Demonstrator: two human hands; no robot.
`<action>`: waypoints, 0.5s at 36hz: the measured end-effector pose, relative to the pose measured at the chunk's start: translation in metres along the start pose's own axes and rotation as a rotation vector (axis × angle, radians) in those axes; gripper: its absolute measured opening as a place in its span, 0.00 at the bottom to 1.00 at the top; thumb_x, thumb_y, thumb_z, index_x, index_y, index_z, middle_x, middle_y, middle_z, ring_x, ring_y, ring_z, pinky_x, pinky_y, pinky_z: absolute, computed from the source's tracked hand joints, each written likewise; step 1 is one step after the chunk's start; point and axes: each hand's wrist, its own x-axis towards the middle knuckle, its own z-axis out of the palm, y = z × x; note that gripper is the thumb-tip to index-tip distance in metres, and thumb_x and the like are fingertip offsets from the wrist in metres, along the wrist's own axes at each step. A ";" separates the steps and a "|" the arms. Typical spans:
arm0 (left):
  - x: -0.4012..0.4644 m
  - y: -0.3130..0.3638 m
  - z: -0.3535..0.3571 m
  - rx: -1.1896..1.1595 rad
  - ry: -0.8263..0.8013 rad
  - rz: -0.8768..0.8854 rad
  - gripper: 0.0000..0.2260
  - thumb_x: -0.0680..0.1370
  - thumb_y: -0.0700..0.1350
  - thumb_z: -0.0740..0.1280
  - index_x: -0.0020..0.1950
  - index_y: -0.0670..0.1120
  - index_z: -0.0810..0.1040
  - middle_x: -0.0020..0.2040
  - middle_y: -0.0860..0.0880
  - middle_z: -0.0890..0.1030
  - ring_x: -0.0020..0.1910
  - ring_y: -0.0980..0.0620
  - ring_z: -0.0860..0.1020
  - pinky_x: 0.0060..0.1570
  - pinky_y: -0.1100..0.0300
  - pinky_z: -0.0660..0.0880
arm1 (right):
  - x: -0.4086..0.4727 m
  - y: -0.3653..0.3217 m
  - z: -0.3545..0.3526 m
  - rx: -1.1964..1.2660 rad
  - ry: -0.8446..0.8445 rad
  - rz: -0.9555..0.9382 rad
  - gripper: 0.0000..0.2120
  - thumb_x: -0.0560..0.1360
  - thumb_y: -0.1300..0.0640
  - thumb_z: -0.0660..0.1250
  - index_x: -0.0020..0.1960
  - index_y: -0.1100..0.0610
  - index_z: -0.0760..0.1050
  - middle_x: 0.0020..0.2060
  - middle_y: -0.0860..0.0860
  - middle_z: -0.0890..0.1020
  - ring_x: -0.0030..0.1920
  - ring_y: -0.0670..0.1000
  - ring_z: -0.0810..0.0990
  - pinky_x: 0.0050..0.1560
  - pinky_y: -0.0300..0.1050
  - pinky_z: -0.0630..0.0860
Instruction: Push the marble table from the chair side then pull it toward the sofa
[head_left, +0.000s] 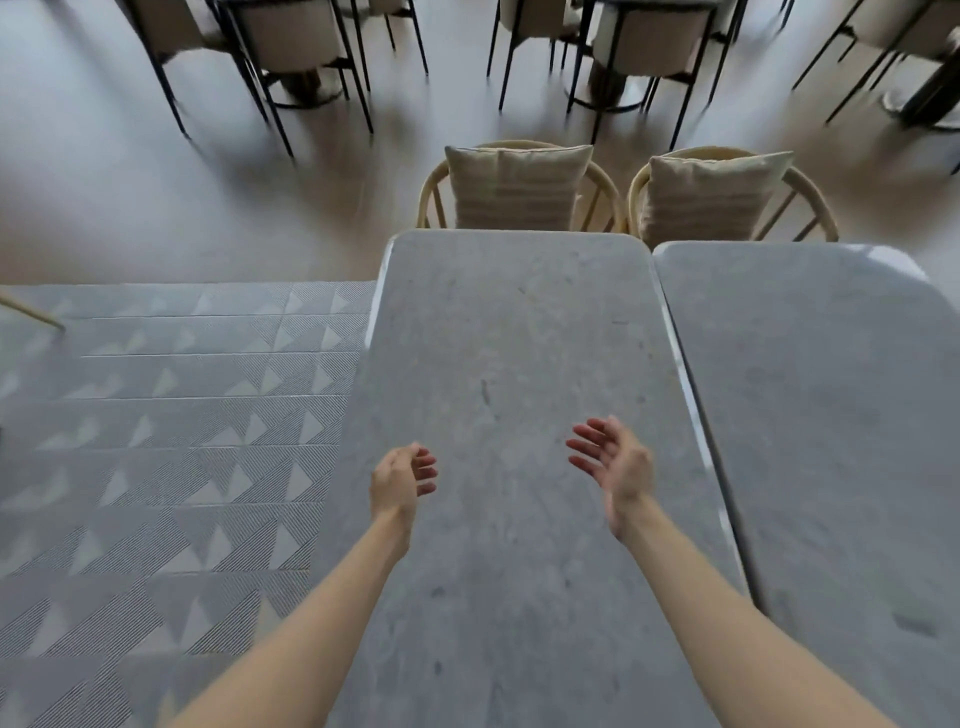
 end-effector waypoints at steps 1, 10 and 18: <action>-0.003 -0.016 -0.007 0.022 0.001 -0.054 0.10 0.82 0.41 0.59 0.48 0.38 0.77 0.43 0.39 0.79 0.40 0.43 0.77 0.39 0.52 0.74 | -0.005 0.014 -0.007 0.010 0.027 0.059 0.13 0.84 0.54 0.56 0.56 0.63 0.73 0.48 0.59 0.80 0.43 0.56 0.80 0.43 0.49 0.76; -0.049 -0.100 -0.032 -0.128 0.110 -0.292 0.08 0.79 0.36 0.62 0.41 0.39 0.77 0.35 0.41 0.77 0.24 0.51 0.76 0.23 0.63 0.72 | -0.060 0.104 -0.070 0.144 0.209 0.373 0.13 0.83 0.53 0.56 0.47 0.60 0.73 0.43 0.58 0.79 0.43 0.57 0.79 0.45 0.50 0.76; -0.098 -0.141 -0.037 -0.035 0.090 -0.210 0.08 0.79 0.35 0.64 0.41 0.38 0.79 0.36 0.41 0.80 0.32 0.47 0.77 0.32 0.58 0.77 | -0.105 0.146 -0.109 0.247 0.224 0.376 0.13 0.84 0.54 0.54 0.51 0.62 0.73 0.47 0.61 0.81 0.46 0.60 0.81 0.44 0.52 0.77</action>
